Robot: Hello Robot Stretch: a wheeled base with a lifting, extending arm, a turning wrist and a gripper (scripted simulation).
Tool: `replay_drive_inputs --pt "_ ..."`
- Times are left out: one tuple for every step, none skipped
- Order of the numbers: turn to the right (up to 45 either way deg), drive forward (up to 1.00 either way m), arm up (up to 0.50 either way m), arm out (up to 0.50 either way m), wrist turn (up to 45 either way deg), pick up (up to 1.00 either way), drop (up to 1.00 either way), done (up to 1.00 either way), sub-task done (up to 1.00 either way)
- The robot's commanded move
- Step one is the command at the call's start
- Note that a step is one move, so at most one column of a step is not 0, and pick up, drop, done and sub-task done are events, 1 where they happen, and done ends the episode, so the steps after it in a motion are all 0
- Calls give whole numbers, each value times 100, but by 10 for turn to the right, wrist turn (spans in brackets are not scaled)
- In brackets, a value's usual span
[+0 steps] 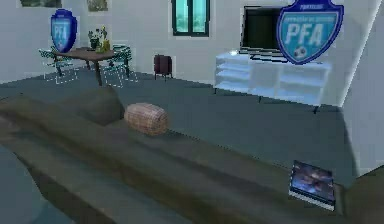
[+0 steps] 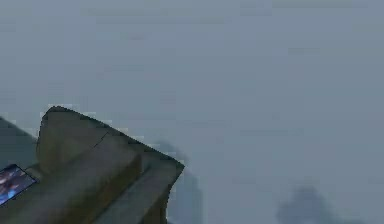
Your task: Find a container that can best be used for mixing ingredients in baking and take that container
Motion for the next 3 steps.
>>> replay_drive_inputs --pt "-450 0 0 0 0 0 0 0 0" --pt "-450 0 0 0 0 0 0 0 0" --pt "-150 0 0 0 0 0 0 0 0"
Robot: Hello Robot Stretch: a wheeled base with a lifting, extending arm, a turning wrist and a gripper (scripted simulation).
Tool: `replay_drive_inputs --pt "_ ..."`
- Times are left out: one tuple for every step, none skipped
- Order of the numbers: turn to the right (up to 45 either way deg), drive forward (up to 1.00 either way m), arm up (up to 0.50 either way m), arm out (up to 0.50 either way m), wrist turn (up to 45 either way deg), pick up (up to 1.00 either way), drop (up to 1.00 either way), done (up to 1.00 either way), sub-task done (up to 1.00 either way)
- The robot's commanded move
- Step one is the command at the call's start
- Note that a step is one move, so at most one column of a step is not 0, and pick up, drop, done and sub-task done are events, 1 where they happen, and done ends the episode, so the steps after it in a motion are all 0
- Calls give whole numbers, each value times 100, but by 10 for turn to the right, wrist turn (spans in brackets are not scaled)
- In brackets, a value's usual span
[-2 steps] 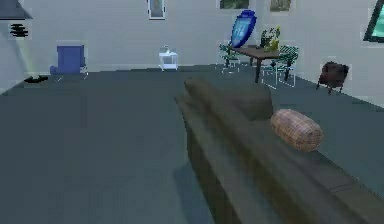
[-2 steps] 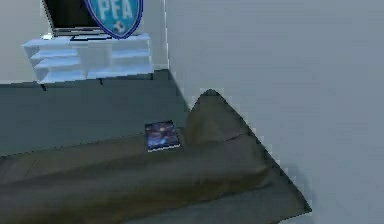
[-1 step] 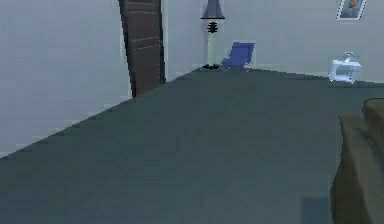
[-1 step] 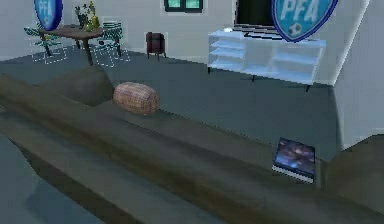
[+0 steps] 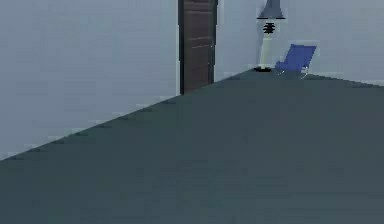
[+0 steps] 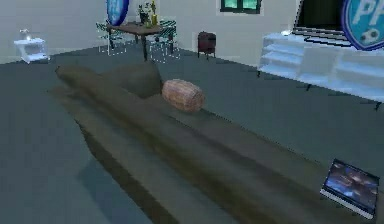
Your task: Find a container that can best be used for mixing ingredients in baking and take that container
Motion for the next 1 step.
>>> replay_drive_inputs --pt "0 40 0 0 0 0 0 0 0"
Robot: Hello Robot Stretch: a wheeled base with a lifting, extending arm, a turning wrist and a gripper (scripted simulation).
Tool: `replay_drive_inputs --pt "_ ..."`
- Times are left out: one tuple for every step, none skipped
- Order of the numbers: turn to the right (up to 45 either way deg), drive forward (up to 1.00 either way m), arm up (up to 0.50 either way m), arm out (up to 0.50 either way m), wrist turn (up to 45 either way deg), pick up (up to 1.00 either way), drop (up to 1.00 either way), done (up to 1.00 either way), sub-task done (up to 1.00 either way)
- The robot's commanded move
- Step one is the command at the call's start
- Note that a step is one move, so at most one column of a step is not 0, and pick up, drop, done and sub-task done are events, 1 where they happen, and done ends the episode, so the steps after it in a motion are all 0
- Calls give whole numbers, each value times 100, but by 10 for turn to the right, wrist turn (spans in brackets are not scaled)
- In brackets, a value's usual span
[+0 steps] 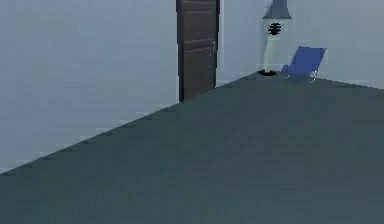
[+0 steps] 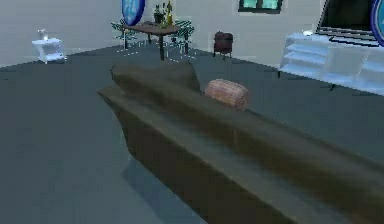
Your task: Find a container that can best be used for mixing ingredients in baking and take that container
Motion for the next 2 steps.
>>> replay_drive_inputs --pt "420 0 0 0 0 0 0 0 0" --pt "0 100 0 0 0 0 0 0 0"
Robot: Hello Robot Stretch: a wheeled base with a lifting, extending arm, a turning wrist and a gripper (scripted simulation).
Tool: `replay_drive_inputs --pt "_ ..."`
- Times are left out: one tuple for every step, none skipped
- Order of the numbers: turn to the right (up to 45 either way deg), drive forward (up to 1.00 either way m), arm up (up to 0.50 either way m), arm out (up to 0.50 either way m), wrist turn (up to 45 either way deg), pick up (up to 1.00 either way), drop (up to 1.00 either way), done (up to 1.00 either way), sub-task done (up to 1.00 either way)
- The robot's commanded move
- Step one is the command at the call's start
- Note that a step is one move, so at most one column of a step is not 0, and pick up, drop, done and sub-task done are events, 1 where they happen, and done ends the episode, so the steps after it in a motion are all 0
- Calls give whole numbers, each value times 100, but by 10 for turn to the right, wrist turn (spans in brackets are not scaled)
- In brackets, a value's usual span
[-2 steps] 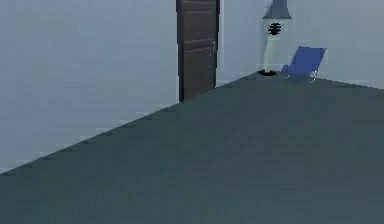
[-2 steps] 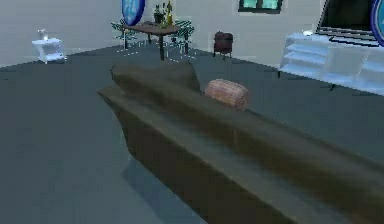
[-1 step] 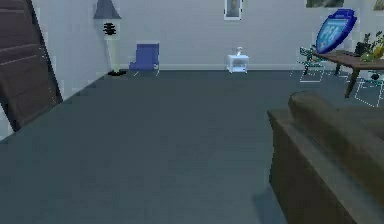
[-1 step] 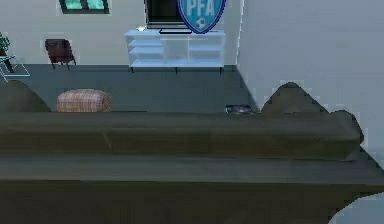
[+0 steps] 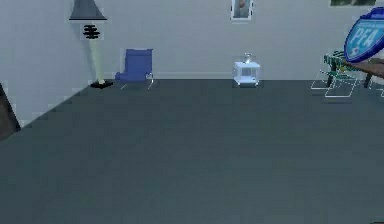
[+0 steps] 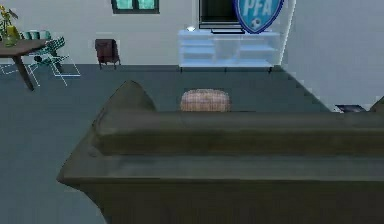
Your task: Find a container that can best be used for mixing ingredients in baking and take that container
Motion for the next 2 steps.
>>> replay_drive_inputs --pt "0 80 0 0 0 0 0 0 0" --pt "420 0 0 0 0 0 0 0 0"
